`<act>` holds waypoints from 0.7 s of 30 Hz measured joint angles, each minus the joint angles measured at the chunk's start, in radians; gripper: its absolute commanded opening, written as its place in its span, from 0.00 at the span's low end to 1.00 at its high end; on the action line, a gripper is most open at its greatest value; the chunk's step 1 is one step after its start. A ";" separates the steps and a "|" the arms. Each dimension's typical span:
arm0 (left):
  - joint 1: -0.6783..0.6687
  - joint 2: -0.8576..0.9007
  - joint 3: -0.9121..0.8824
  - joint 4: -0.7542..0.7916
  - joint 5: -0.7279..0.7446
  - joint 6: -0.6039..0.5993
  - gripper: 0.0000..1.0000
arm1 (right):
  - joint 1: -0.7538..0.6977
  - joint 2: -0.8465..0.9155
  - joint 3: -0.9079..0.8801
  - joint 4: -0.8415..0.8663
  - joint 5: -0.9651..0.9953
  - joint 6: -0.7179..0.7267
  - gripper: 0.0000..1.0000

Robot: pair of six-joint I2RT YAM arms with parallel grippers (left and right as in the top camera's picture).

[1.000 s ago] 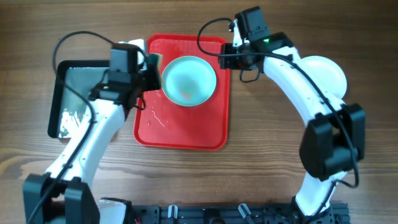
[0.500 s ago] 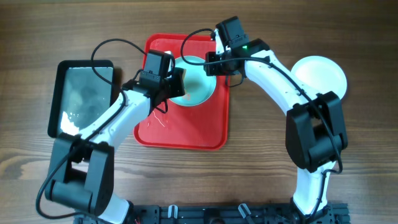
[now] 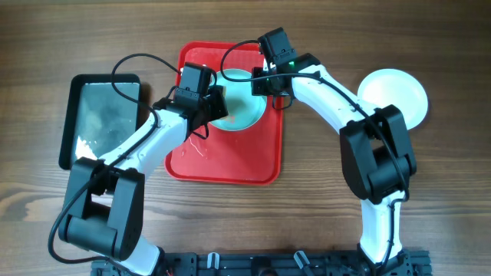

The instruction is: Clean dirty plates on tray and stack at the side

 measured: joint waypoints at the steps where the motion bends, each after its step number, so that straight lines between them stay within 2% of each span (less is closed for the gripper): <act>1: 0.000 0.000 0.000 0.003 -0.001 -0.005 0.04 | 0.000 0.002 0.000 0.000 0.000 0.007 0.43; 10: 0.000 0.000 0.000 0.010 -0.001 -0.012 0.04 | 0.000 0.051 0.000 0.016 0.019 0.047 0.43; 16: 0.000 0.000 0.000 0.010 -0.001 -0.012 0.04 | 0.000 0.051 0.000 0.026 0.037 0.065 0.25; 18: 0.000 0.000 0.000 0.010 -0.001 -0.012 0.04 | 0.000 0.051 0.000 0.025 0.040 0.068 0.16; 21: 0.000 0.000 0.000 0.010 -0.001 -0.012 0.04 | 0.000 0.051 0.000 0.016 0.045 0.081 0.09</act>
